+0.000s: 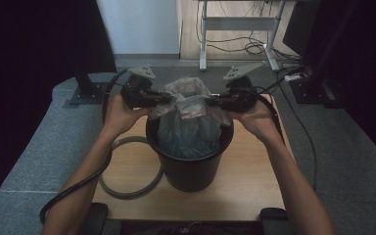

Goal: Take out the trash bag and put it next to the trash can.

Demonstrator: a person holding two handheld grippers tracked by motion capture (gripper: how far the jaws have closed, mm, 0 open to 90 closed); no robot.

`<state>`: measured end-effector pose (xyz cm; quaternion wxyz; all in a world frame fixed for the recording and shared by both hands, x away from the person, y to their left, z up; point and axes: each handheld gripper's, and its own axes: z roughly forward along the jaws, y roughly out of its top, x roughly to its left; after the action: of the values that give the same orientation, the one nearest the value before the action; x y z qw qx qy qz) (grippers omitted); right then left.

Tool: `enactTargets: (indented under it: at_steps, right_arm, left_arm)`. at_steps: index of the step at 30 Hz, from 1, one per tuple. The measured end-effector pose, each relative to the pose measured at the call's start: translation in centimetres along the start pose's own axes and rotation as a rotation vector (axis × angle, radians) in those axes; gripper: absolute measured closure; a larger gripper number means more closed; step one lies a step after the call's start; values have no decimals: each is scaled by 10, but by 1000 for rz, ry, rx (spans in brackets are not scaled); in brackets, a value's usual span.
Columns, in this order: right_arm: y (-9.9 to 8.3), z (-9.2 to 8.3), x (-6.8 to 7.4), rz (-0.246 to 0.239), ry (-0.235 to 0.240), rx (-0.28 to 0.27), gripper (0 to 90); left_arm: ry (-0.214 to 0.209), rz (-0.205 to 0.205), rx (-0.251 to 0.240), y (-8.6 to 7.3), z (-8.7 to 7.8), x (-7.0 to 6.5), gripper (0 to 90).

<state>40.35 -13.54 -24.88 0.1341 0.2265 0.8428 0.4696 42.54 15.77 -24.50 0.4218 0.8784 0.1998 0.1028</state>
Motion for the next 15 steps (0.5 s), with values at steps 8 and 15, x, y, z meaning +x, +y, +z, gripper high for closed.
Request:
enactTargets:
  at_steps: [8, 15]
  right_arm:
    - [-6, 41, 17, -57, 67, 110, 712]
    - [-5, 53, 27, -108, 126, 113, 562]
  left_arm:
    - [-116, 62, 31, 5, 18, -21, 855]
    - [-194, 78, 41, 9, 28, -29, 850]
